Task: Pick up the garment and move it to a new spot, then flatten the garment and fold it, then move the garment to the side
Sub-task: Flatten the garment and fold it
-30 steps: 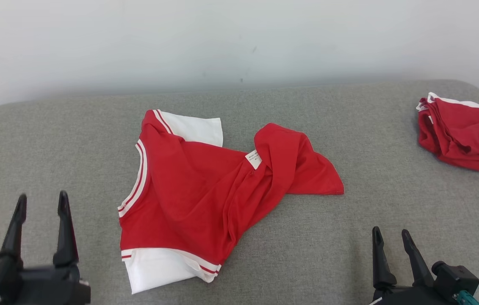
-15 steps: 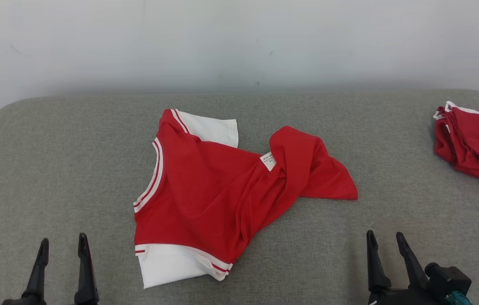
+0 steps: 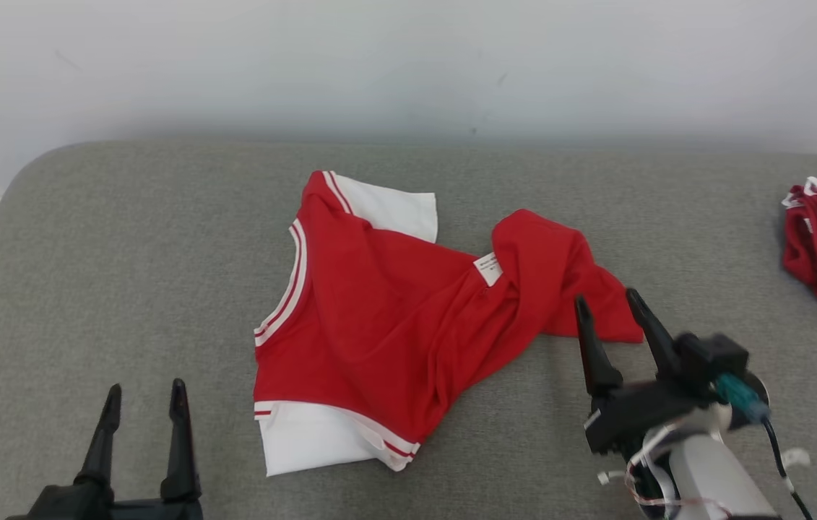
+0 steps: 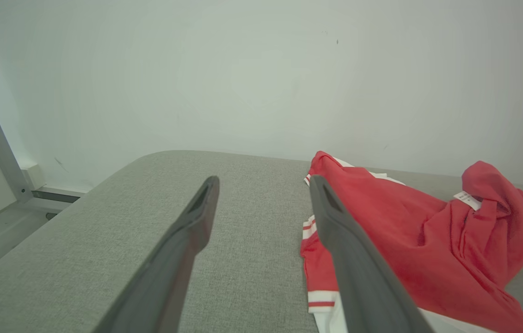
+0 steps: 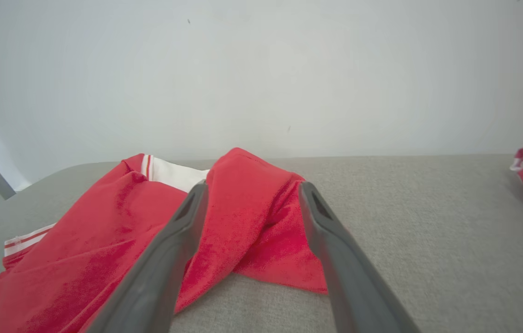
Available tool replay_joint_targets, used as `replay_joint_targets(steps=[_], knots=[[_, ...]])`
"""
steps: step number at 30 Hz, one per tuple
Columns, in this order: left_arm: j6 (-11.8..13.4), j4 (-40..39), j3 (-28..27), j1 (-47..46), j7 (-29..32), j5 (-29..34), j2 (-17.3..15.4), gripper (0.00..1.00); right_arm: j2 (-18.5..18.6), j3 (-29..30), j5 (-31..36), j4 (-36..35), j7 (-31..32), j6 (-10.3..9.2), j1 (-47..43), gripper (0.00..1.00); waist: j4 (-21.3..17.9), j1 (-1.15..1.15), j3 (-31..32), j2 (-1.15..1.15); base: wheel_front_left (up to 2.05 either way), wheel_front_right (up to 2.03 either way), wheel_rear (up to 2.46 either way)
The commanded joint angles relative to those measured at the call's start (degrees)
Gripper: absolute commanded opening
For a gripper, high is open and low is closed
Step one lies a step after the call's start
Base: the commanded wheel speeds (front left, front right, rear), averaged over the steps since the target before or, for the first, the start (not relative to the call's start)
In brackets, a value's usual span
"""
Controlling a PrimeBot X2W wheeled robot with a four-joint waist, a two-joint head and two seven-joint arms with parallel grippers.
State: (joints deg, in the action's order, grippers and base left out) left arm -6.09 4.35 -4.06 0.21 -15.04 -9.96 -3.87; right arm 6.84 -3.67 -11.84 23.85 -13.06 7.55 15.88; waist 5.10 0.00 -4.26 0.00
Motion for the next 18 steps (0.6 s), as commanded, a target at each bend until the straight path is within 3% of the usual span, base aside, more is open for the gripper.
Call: replay_joint_targets(steps=[1, 7, 18], knots=[[-0.4, 0.5, 0.7, -1.2, -0.2, 0.3, 0.4, 1.0, 0.6, -1.3, 0.5, 1.9, 0.6, -0.16, 3.6, 1.0, 1.9, 0.0, -1.4, 0.0, 0.0, 0.0, 0.0], [-0.8, 1.3, 2.4, -3.0, -0.2, -0.3, 0.8, 1.0, 2.3, -3.8, 1.5, 8.5, 2.4, -0.16, 11.4, 1.0, 4.8, 0.0, -3.0, 0.0, 0.0, 0.0, 0.0], [-0.5, 3.4, 5.4, -6.2, -0.2, -3.5, 1.0, 1.0, 5.8, -7.6, 4.2, 27.4, 3.2, -0.16, 24.4, 1.0, 10.0, 0.0, -6.6, 0.0, 0.0, 0.0, 0.0]])
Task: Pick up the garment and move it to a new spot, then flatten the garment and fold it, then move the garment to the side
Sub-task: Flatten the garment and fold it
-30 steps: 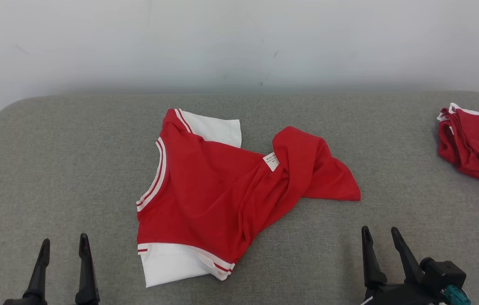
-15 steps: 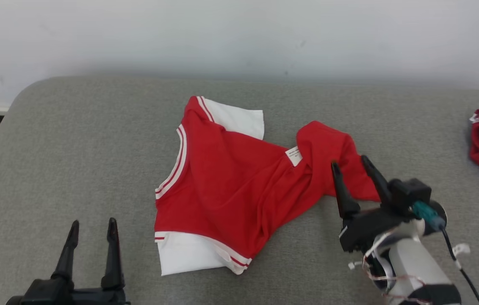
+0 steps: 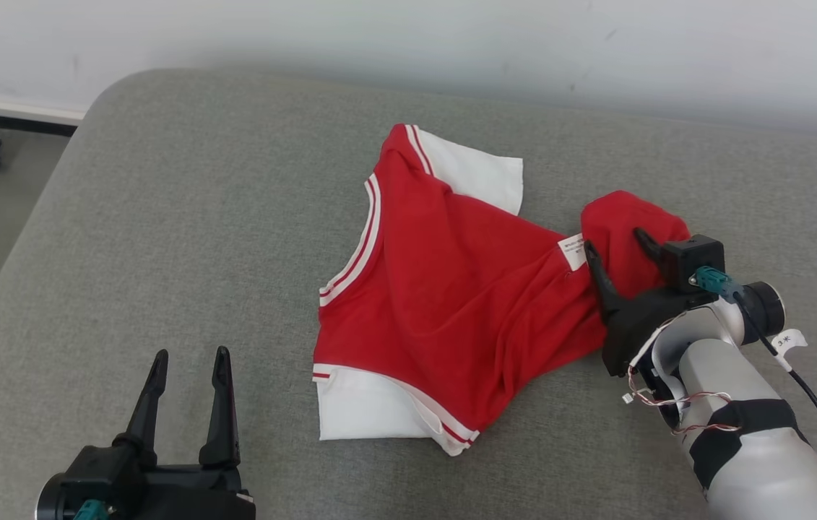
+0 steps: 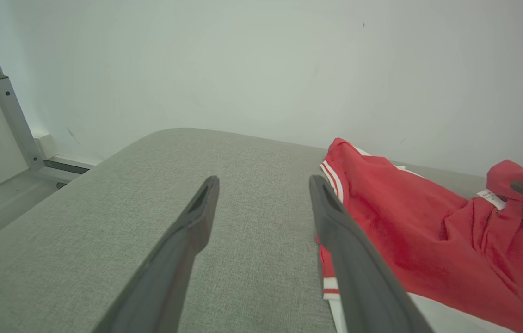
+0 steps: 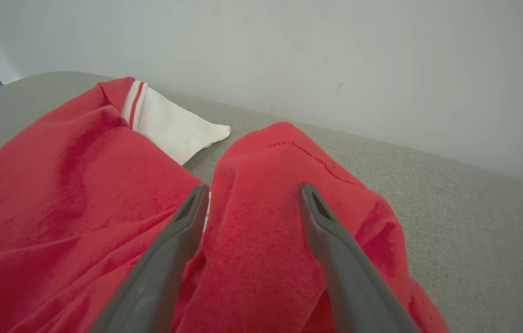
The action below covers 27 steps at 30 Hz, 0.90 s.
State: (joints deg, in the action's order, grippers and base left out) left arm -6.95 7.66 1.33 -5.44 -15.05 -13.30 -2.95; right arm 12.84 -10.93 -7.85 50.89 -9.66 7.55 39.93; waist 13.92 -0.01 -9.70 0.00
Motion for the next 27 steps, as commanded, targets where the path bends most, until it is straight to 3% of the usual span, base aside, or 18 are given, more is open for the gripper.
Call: replay_joint_targets(steps=[1, 2, 6, 10, 13, 21, 26, 27], knots=[[0.4, 0.1, 0.2, -0.5, -0.2, -0.3, 0.1, 1.0, -0.3, -0.6, 0.1, 1.7, -0.3, -0.16, 0.9, 0.84, 1.3, 0.01, -1.2, 0.0, 0.0, 0.0, 0.0], [0.5, 0.2, 0.4, -0.6, -0.2, -0.4, 0.1, 1.0, -0.2, -0.7, 0.1, 3.0, -0.5, -0.16, 1.5, 0.0, 1.4, 0.01, -1.2, 0.0, 0.0, 0.0, 0.0], [0.8, 0.4, 0.1, -0.1, -0.2, -0.3, 0.1, 1.0, -0.3, -0.5, 0.0, 5.3, -3.6, -0.16, 3.2, 0.0, 0.7, 0.01, -0.8, 0.0, 0.0, 0.0, 0.0], [0.7, 0.9, -0.5, 0.9, -0.2, 0.3, 0.1, 1.0, -0.6, -0.1, -0.9, 3.1, -5.4, -0.16, 1.2, 0.0, -1.1, 0.01, 0.4, 0.0, 0.0, 0.0, 0.0], [0.6, 1.1, -0.9, 1.7, -0.2, 0.4, 0.1, 1.0, -0.5, 1.1, -1.7, -4.4, -5.5, -0.16, -2.7, 0.0, -3.0, 0.01, 1.3, 0.0, 0.0, 0.0, 0.0], [0.6, 1.6, -1.3, 3.5, -0.2, 0.5, 0.1, 1.0, -1.5, 5.8, -4.6, -29.3, -5.6, -0.16, -23.2, 0.0, -7.6, 0.01, 2.8, 0.0, 0.0, 0.0, 0.0], [0.2, 2.2, -1.6, 4.0, -0.2, 0.6, 0.1, 1.0, -3.8, 10.3, -5.3, -36.0, -5.6, -0.16, -33.0, 0.0, -9.7, 0.01, 3.0, 0.0, 0.0, 0.0, 0.0], [0.1, 2.2, -1.8, 4.2, -0.2, 0.5, 0.1, 1.0, -4.4, 10.9, -5.1, -36.1, -5.5, -0.16, -34.4, 0.33, -10.2, 0.01, 3.1, 0.0, 0.0, 0.0, 0.0]])
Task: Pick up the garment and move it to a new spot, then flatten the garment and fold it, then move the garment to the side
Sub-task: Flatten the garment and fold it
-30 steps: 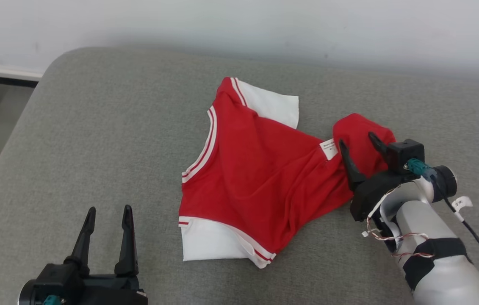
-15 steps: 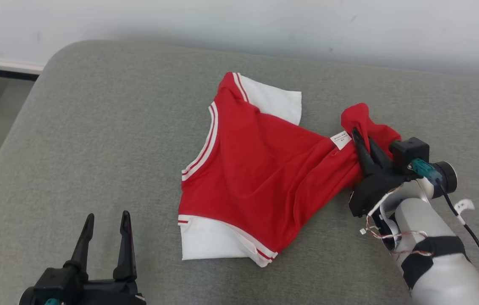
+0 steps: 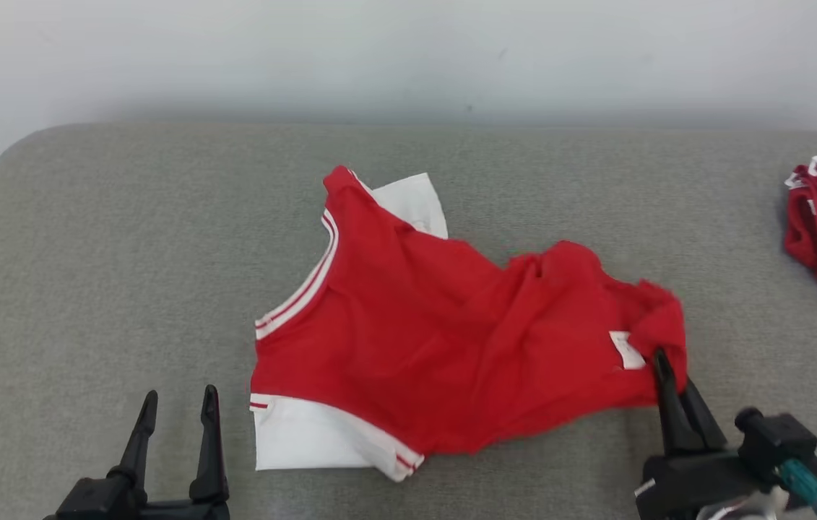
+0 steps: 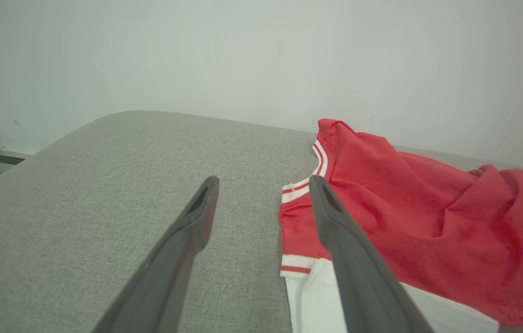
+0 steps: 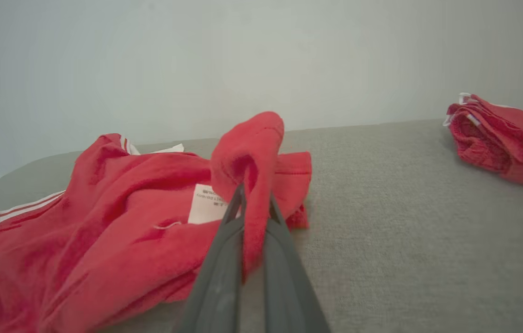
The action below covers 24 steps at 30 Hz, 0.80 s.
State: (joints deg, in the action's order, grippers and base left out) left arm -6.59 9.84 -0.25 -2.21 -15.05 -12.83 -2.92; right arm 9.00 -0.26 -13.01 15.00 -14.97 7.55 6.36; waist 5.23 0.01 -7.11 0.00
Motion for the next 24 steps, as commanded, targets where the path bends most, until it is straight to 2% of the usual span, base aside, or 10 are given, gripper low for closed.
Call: replay_joint_targets(steps=[1, 12, 15, 24], knots=[[-0.3, 0.3, 0.0, 1.0, -0.2, 0.1, 0.1, 1.0, -1.1, 1.0, 0.1, -0.3, -0.2, -0.16, -2.0, 1.0, -1.8, -0.01, 0.5, 0.0, 0.0, 0.0, 0.0], [-0.4, 0.6, 0.0, 0.9, -0.2, 0.2, 0.0, 1.0, -2.7, 4.9, 1.5, -3.2, -0.3, -0.16, -7.3, 1.0, -2.5, -0.01, 1.1, 0.0, 0.0, 0.0, 0.0], [-0.5, 0.5, -0.1, 1.0, -0.2, 0.3, 0.0, 1.0, -1.7, 4.7, 1.9, -3.3, -0.3, -0.16, -6.3, 1.0, -2.2, -0.01, 1.4, 0.0, 0.0, 0.0, 0.0], [-0.4, 0.3, -0.2, 1.1, -0.2, 0.5, 0.0, 1.0, 2.9, 2.0, 2.0, 4.1, 2.2, -0.16, -1.5, 1.0, -0.9, -0.01, 1.7, 0.0, 0.0, 0.0, 0.0]])
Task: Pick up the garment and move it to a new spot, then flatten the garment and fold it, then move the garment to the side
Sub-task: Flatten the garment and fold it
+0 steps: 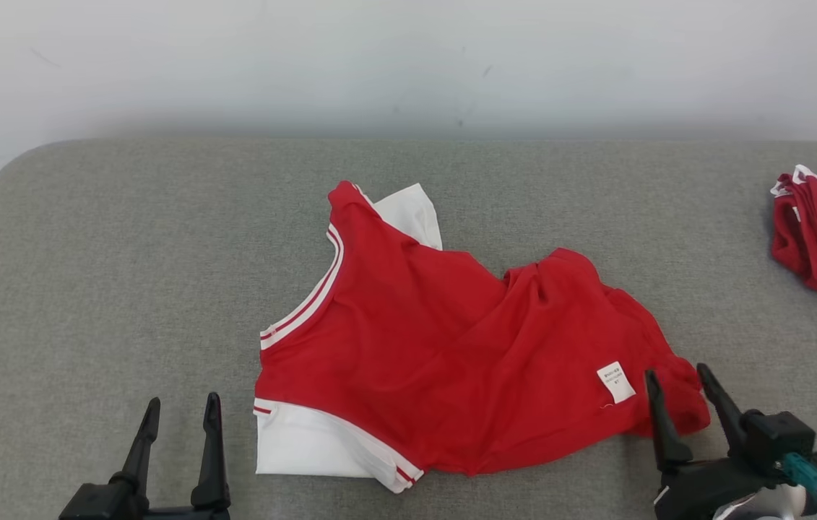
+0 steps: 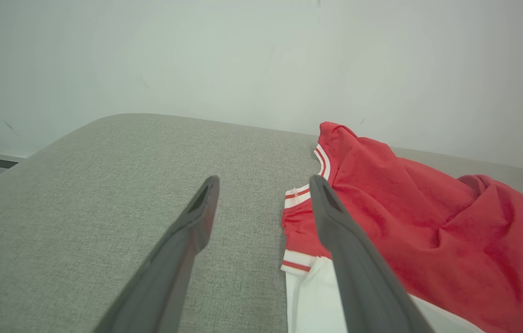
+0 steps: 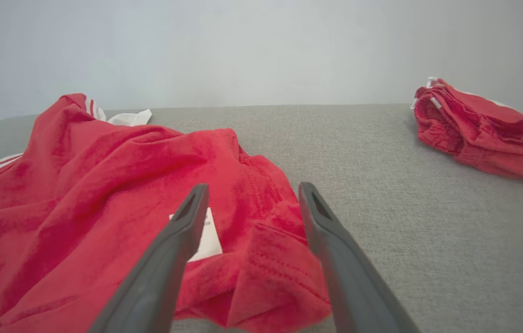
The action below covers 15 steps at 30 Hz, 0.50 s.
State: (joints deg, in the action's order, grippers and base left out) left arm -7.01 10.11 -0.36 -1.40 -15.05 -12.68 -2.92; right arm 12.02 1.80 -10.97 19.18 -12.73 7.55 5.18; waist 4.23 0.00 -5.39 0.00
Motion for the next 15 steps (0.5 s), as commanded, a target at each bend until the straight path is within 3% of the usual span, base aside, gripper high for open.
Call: replay_joint_targets(steps=[1, 3, 4, 5, 6, 15], knots=[[0.0, 0.0, -0.1, 0.3, -0.2, 0.2, 0.1, 1.0, 0.3, -0.5, -0.3, 0.7, 0.2, -0.16, 0.0, 1.0, 0.3, 0.0, 0.0, 0.0, 0.0, 0.0, 0.0], [0.0, 0.1, 0.2, 0.3, -0.2, 0.1, 0.1, 1.0, 0.8, -1.0, -0.8, 2.3, 0.9, -0.16, 0.3, 1.0, 0.8, 0.0, 0.1, 0.0, 0.0, 0.0, 0.0], [0.0, 0.0, 0.2, 0.4, -0.2, 0.0, 0.0, 1.0, 0.9, -0.8, -0.9, 2.8, 0.7, -0.16, 0.1, 0.42, 0.9, 0.0, 0.1, 0.0, 0.0, 0.0, 0.0], [0.2, -0.1, 0.1, 0.6, -0.2, -0.1, 0.1, 1.0, 1.0, -0.7, -1.1, 3.2, 0.5, -0.16, -0.1, 0.3, 1.0, 0.0, 0.2, 0.0, 0.0, 0.0, 0.0], [0.2, -0.2, 0.0, 0.8, -0.2, -0.2, 0.1, 1.0, 1.0, -0.4, -1.0, 3.8, 0.3, -0.16, -0.5, 0.0, 1.1, 0.0, 0.2, 0.0, 0.0, 0.0, 0.0], [0.5, -0.7, -0.6, 2.0, -0.2, 0.0, 0.0, 1.0, -1.4, 3.3, -2.0, 0.2, -2.3, -0.16, -5.8, 0.0, -0.1, 0.0, 0.2, 0.0, 0.0, 0.0, 0.0]])
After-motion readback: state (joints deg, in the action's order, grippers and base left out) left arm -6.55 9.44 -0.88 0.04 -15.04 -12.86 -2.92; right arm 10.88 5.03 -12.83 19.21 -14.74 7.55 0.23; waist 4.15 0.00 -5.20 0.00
